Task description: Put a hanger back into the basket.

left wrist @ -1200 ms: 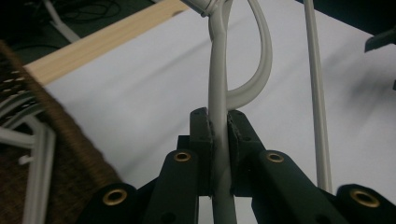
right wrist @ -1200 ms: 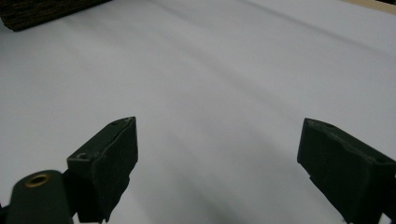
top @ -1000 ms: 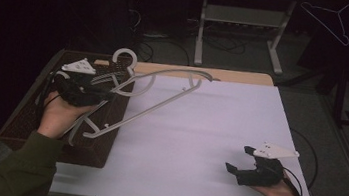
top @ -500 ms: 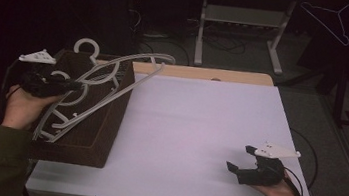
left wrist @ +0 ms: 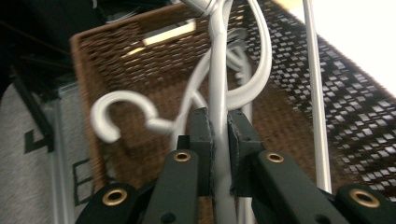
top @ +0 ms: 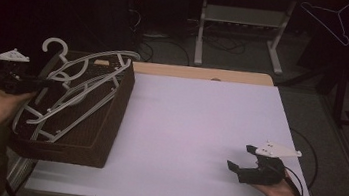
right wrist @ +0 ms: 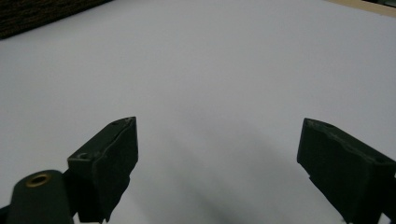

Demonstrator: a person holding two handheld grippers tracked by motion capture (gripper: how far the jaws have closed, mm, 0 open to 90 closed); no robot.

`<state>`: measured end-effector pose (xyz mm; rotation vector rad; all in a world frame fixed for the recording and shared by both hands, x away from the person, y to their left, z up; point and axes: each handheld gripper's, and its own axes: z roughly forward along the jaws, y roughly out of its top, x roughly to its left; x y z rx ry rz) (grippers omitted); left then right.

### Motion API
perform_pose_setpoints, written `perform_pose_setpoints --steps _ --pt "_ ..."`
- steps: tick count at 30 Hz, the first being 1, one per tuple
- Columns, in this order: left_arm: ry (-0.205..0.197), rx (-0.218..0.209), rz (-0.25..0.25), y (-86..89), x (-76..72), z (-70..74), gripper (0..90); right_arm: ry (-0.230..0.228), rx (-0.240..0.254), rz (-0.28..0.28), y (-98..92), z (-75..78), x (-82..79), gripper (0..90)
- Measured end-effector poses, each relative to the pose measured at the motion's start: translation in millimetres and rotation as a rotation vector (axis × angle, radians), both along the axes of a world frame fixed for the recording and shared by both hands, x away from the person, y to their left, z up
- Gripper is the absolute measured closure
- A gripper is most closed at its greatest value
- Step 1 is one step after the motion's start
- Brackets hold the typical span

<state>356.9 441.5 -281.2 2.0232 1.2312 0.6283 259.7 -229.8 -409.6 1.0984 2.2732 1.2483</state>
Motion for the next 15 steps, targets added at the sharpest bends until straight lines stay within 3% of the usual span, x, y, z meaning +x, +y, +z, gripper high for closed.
perform_pose_setpoints --steps 6,15 --pt "0.017 0.024 0.035 17.6 -1.7 -7.6 82.6 -0.009 0.0 -0.002 0.4 1.3 -0.8 11.7" --pt "0.047 0.059 0.044 15.7 4.3 -22.4 82.5 -0.006 -0.003 -0.001 0.6 0.4 -0.4 11.8"
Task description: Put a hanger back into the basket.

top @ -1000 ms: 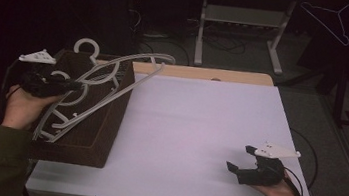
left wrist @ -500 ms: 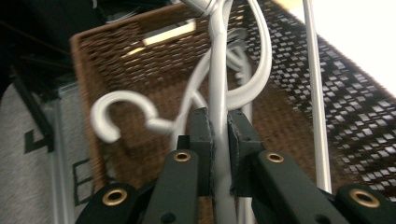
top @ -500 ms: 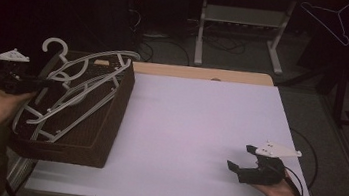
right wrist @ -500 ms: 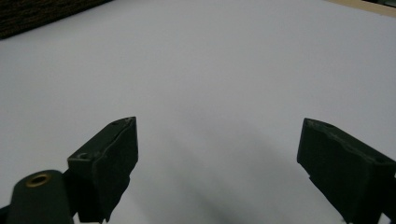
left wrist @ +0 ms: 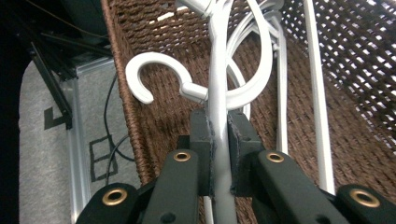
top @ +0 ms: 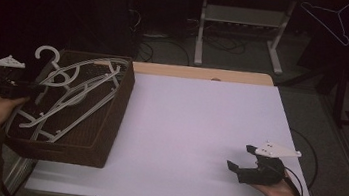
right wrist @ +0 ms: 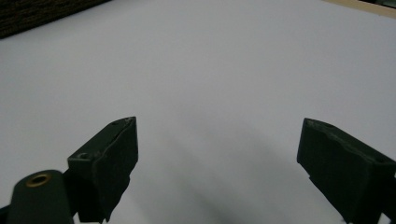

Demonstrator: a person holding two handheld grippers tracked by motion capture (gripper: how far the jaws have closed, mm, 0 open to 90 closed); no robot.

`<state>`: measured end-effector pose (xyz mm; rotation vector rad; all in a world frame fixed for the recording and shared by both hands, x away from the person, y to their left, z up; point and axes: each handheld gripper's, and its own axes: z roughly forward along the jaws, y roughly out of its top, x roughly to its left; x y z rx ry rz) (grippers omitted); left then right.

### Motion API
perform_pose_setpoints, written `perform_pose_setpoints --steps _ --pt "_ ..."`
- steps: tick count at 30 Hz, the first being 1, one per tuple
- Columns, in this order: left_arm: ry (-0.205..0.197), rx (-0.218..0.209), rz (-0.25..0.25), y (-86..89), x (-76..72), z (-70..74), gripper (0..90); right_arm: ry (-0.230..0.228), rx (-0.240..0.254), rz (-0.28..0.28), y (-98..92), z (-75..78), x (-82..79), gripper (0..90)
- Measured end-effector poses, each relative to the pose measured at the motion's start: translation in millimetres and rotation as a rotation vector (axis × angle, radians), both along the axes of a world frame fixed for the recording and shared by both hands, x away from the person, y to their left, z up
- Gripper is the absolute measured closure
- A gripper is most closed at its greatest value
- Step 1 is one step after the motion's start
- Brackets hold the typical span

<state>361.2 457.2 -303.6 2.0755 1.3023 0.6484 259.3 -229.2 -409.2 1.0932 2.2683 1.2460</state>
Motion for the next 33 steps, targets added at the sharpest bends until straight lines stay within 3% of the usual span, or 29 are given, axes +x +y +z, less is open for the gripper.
perform_pose_setpoints --steps 8,15,17,22,25,29,33 --pt "0.032 0.013 0.012 -7.0 7.9 -15.8 82.4 -0.008 -0.006 -0.001 -2.0 0.2 -0.9 11.8" --pt "0.069 -0.045 0.03 -3.9 10.0 -34.8 80.7 0.002 -0.006 -0.005 -1.7 -0.1 -1.1 11.8" --pt "0.067 -0.062 0.037 -2.4 8.3 -35.6 67.5 0.0 -0.008 -0.001 -1.4 -0.3 -1.0 11.8" --pt "0.026 -0.105 0.041 -4.5 3.9 -28.7 51.4 -0.003 -0.005 -0.001 -0.1 0.7 -1.3 11.8" --pt "-0.003 -0.141 0.013 -12.9 1.8 -22.8 45.4 -0.011 0.001 0.002 0.6 3.0 -0.7 11.8" --pt "-0.037 -0.223 -0.035 -29.3 0.4 -15.3 39.5 -0.025 0.024 -0.002 2.0 8.8 1.3 11.8" --pt "-0.065 -0.266 -0.09 -48.6 -1.5 -9.2 35.8 -0.027 0.043 0.004 4.4 14.2 4.0 12.3"
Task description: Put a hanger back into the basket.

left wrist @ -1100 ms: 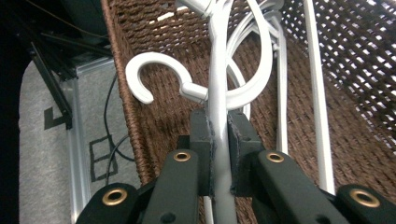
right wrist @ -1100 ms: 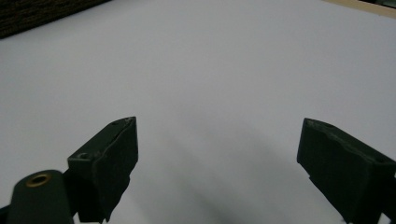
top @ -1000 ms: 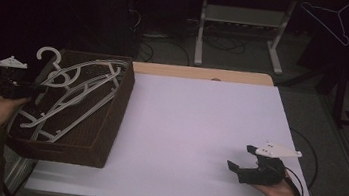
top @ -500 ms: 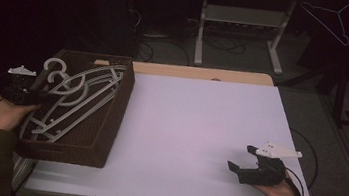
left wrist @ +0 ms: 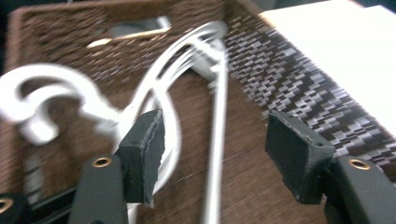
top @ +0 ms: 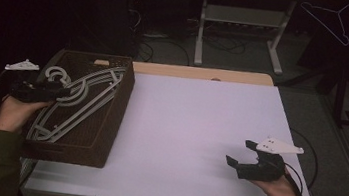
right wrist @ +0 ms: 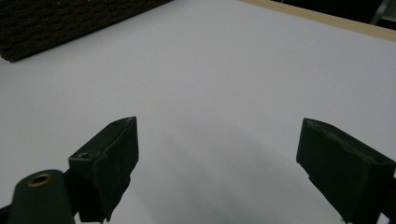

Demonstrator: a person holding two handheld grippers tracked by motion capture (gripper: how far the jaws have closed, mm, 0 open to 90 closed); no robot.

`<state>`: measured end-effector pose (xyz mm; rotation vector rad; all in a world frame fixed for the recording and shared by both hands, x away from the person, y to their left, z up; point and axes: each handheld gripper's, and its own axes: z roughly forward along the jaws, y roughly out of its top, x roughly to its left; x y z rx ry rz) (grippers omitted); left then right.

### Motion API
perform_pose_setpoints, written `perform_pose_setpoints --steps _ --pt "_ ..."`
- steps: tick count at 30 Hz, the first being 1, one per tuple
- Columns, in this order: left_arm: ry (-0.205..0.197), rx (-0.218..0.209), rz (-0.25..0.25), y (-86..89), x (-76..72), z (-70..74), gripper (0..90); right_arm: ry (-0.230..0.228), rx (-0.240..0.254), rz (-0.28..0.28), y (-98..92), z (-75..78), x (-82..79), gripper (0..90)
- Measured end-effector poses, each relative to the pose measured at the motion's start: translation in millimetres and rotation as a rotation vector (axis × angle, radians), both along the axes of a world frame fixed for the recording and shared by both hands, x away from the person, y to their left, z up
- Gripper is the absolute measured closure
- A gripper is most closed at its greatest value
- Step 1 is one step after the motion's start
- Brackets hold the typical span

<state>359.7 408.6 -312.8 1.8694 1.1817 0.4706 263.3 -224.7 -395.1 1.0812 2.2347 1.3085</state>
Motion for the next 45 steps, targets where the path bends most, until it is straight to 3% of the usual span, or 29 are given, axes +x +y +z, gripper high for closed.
perform_pose_setpoints --steps 14,24,33,39,45 --pt "-0.081 -0.14 -0.153 -71.8 -13.8 5.6 26.7 -0.075 0.101 -0.018 2.7 26.4 12.6 7.1" --pt "-0.13 -0.19 -0.238 -117.2 -29.8 -1.8 18.7 -0.142 0.157 -0.008 7.9 44.2 21.0 1.9" --pt "-0.184 -0.229 -0.306 -140.3 -39.3 -9.0 10.3 -0.184 0.201 -0.002 10.4 59.0 27.0 1.1" --pt "-0.205 -0.262 -0.323 -146.9 -42.3 -10.5 2.6 -0.2 0.217 0.001 10.4 62.0 28.6 0.2" --pt "-0.275 -0.262 -0.344 -148.0 -47.0 -13.3 0.3 -0.205 0.228 0.0 8.1 62.6 28.7 0.1"
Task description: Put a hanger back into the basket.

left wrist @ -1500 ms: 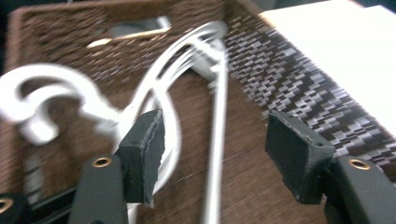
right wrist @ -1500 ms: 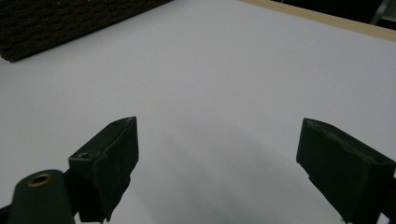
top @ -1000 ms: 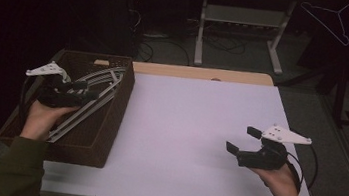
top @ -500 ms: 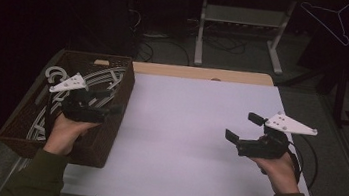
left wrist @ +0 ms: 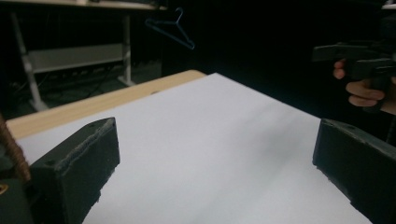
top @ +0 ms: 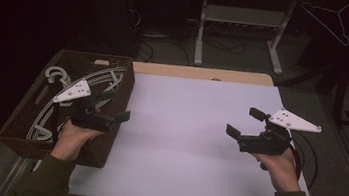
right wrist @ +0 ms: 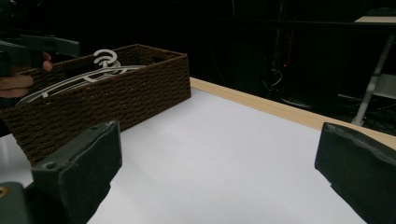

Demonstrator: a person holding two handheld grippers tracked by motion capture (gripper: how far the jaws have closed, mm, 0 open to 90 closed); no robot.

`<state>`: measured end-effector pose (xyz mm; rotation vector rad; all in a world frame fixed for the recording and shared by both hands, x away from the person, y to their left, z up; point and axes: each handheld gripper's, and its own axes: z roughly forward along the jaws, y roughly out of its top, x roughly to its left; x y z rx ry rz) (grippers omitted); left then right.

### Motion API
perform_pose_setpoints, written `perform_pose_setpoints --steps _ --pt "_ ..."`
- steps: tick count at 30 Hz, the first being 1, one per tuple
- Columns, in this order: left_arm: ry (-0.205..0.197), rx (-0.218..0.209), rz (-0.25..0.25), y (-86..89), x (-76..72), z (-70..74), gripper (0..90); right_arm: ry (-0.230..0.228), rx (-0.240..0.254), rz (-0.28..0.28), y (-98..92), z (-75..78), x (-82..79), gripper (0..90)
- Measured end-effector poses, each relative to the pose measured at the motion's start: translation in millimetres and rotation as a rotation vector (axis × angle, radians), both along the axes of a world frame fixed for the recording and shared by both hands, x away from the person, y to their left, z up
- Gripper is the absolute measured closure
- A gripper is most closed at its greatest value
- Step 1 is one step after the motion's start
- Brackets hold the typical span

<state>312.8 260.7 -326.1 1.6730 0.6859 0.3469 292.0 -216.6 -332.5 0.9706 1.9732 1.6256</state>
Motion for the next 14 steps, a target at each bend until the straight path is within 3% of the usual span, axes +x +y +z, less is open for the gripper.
perform_pose_setpoints --steps 14 --pt "0.005 -0.005 -0.021 -1.9 -0.1 -2.8 0.3 0.001 0.004 0.002 0.3 -0.6 0.3 0.1"
